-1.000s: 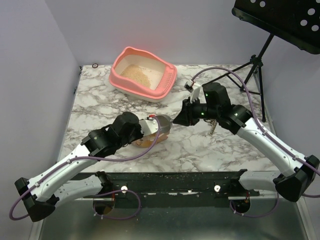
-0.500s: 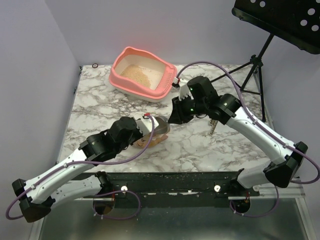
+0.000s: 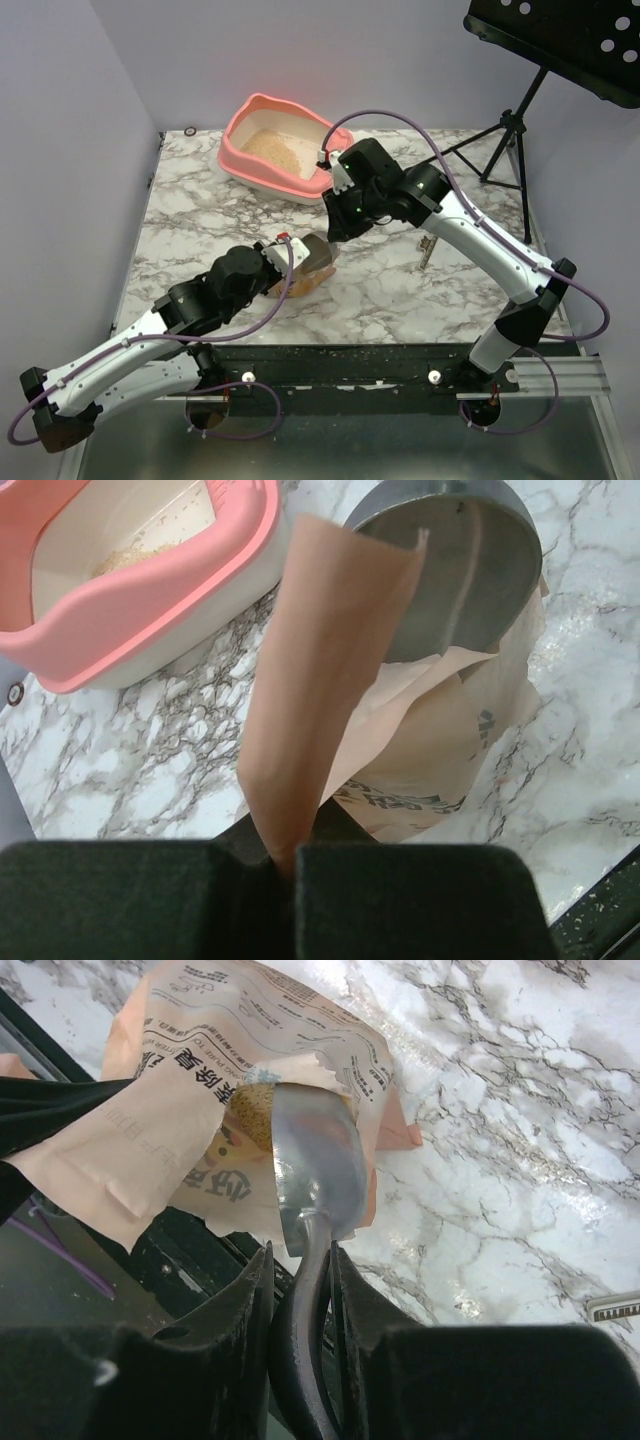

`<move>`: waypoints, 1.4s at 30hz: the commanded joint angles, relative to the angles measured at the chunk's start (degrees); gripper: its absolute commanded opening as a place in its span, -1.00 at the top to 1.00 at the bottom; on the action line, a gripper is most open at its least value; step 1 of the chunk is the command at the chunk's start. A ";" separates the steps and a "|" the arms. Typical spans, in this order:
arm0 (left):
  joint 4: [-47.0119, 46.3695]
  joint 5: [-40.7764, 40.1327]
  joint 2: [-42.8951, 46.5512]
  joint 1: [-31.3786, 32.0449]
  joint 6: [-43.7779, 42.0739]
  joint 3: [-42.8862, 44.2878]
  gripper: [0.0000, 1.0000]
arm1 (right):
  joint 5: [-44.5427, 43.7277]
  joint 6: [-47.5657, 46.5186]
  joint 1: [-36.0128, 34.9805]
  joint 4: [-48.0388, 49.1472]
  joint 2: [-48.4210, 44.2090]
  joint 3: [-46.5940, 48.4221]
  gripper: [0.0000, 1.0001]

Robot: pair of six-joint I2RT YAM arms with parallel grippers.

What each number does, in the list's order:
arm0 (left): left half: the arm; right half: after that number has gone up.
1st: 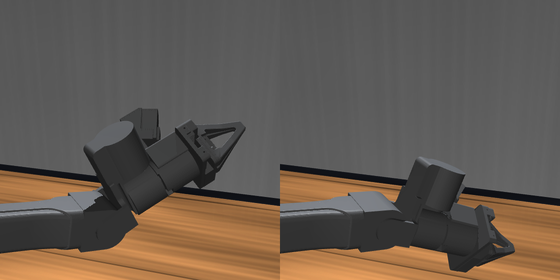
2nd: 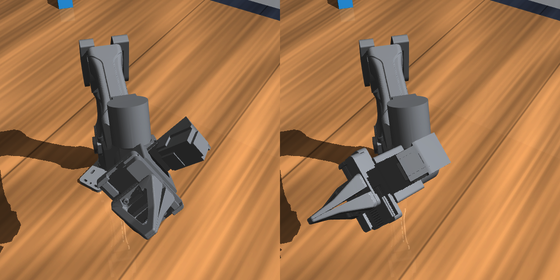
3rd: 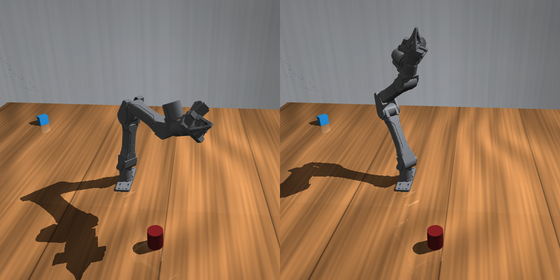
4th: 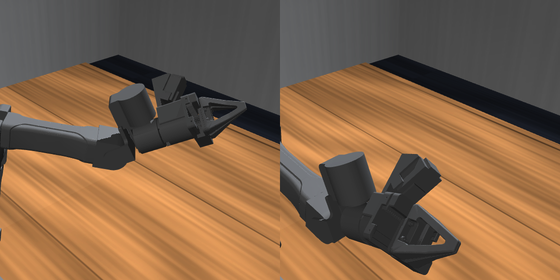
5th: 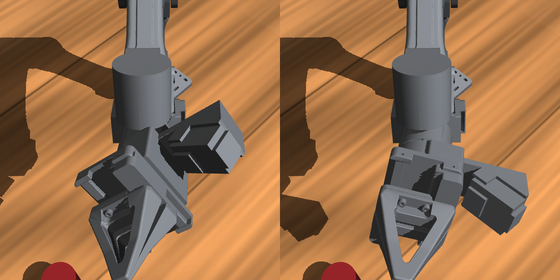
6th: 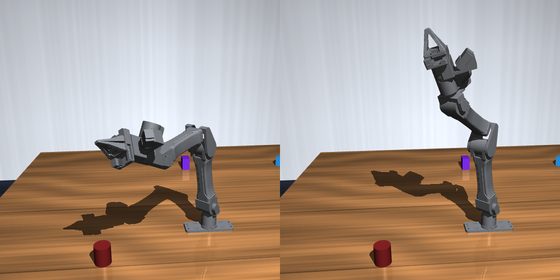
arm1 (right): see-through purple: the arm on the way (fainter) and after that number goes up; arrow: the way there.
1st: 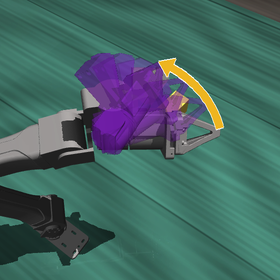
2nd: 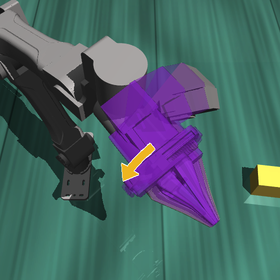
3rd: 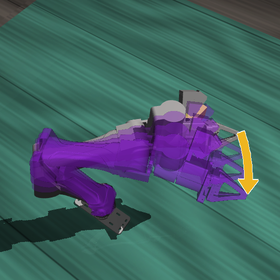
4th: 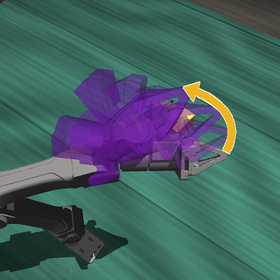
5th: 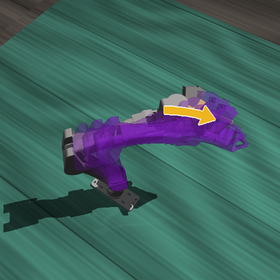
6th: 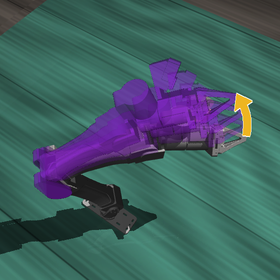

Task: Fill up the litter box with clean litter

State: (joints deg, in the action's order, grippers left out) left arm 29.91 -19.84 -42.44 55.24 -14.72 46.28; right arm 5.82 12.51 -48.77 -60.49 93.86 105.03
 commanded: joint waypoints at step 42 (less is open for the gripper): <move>-26.57 -3.28 9.56 1.18 -5.14 -9.28 1.00 | 7.52 7.70 2.89 24.96 0.89 -28.73 0.99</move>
State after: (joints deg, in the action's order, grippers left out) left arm 15.57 -24.58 -35.86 55.64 -17.47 35.86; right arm 8.93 18.90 -47.94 -38.11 93.19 83.83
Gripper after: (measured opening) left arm 0.016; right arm 0.309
